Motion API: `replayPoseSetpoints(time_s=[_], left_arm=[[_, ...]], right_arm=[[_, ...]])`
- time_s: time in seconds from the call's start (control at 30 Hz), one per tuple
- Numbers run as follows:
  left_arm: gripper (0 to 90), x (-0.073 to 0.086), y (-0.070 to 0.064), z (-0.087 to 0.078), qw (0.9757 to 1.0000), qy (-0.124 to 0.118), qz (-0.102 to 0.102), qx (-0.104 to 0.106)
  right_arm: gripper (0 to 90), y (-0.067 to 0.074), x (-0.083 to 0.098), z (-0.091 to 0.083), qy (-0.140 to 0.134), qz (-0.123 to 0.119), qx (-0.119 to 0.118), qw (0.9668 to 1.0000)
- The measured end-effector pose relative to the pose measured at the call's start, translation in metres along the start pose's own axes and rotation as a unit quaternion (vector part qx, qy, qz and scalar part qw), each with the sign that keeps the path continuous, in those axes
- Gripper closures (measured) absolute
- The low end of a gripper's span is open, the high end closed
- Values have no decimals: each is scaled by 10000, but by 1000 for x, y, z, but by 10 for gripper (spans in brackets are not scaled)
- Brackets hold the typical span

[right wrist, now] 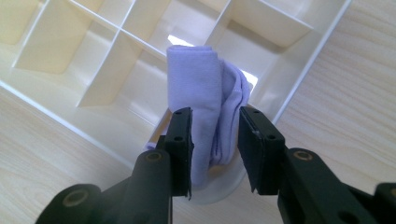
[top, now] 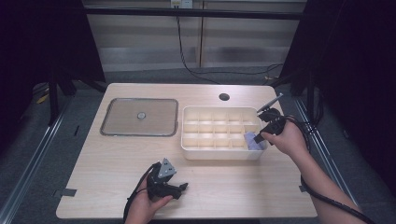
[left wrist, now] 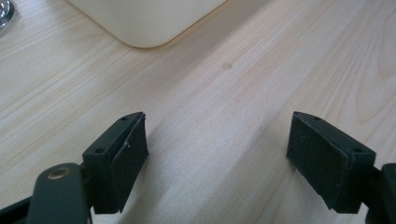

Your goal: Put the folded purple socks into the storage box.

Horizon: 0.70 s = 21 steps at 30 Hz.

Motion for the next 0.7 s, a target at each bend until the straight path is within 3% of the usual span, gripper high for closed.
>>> replayPoseSetpoints(time_s=[0.7], left_arm=[[197,0,1,0,10000,-4,37,-16]], right_arm=[[750,1,-16,-15,138,-67,66,9999]])
Point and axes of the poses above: each handheld gripper's, and its own axes: z roughly forward along the jaws, x roughly out of its underside, y roughly to its left, the point moved 6 cm from there along z, roughly forward along the jaws, and after that the axes turned 2 degrees about x, right-handed, at the moved point
